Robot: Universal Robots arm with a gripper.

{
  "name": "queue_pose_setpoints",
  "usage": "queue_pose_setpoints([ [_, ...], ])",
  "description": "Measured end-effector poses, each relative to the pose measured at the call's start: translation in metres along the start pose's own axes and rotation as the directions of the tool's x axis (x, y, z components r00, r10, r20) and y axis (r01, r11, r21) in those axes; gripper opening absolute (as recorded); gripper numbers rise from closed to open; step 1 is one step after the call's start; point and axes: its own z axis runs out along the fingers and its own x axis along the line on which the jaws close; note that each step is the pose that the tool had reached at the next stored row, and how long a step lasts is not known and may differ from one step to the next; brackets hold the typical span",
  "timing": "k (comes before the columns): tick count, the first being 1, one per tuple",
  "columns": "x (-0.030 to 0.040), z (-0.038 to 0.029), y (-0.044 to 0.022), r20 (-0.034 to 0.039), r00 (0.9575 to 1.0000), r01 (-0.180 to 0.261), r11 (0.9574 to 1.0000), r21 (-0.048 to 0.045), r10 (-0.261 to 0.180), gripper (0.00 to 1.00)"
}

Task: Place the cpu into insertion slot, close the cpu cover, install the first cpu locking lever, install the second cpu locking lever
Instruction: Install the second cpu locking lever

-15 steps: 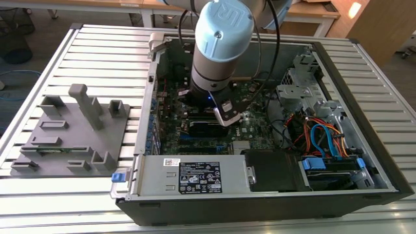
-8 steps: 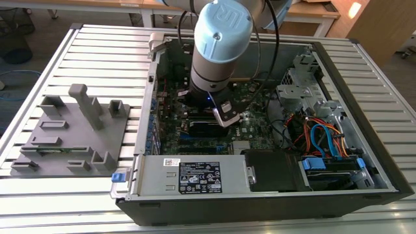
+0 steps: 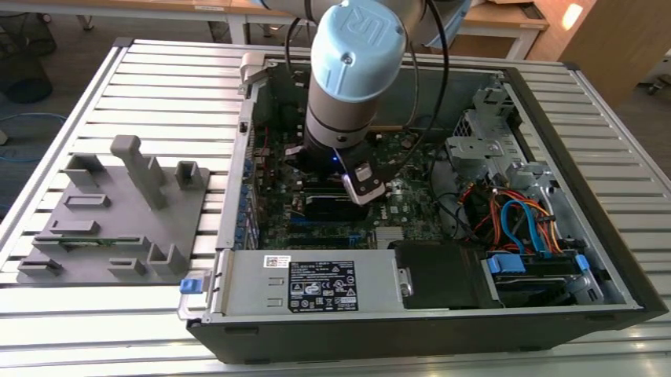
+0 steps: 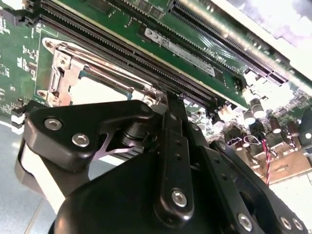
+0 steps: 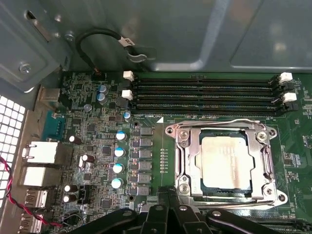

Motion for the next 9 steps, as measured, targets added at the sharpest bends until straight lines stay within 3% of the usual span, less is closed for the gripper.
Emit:
queue_pose_setpoints([
  [9, 0.0007, -0.0116, 0.0039, -0.0001, 1.0000, 0.000, 1.0000, 0.0001, 0.000, 0.10],
])
